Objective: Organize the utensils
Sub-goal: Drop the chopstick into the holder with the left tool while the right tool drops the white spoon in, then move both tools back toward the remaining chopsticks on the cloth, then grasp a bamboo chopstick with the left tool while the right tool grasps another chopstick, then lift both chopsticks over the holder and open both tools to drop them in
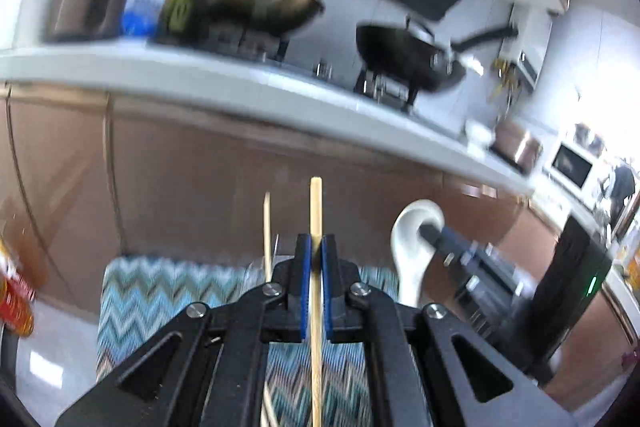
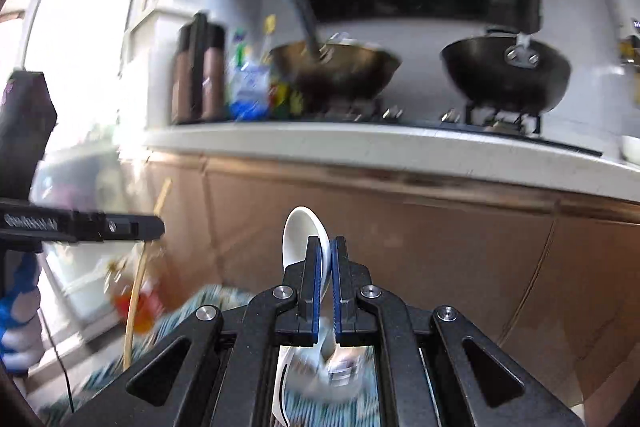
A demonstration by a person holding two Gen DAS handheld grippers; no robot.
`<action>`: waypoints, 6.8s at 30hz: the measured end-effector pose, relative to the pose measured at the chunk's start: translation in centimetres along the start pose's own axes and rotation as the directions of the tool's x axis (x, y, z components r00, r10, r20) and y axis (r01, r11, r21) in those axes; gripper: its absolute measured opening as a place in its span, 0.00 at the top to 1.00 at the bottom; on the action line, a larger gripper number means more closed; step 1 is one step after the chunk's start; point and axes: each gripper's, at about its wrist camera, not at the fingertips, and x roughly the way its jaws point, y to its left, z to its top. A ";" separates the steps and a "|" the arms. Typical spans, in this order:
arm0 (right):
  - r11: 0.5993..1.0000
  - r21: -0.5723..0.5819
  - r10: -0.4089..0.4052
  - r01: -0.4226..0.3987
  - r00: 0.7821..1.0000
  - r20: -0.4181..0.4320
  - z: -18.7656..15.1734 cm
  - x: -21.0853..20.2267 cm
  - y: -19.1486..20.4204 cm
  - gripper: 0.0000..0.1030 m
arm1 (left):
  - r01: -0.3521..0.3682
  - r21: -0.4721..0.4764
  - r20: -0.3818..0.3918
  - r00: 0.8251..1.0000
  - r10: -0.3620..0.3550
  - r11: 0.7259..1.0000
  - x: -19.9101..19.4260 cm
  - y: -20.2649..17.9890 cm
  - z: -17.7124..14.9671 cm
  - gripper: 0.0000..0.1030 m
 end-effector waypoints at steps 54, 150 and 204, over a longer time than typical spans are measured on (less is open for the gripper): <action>0.996 0.046 -0.086 0.079 0.981 0.172 3.5 -15.1 2.8 0.76 | -0.334 0.091 0.385 0.880 0.276 0.938 -13.8 -4.6 -0.8 0.74; 0.958 0.282 0.257 -0.049 0.581 -0.772 -18.2 5.1 4.3 0.95 | -0.295 0.039 -0.697 0.677 0.237 0.955 5.4 10.3 -21.2 0.96; 0.975 0.156 0.160 -0.159 0.987 0.008 0.5 7.4 -1.1 0.95 | -0.223 -0.022 0.266 0.938 0.221 0.974 9.9 1.6 1.5 0.96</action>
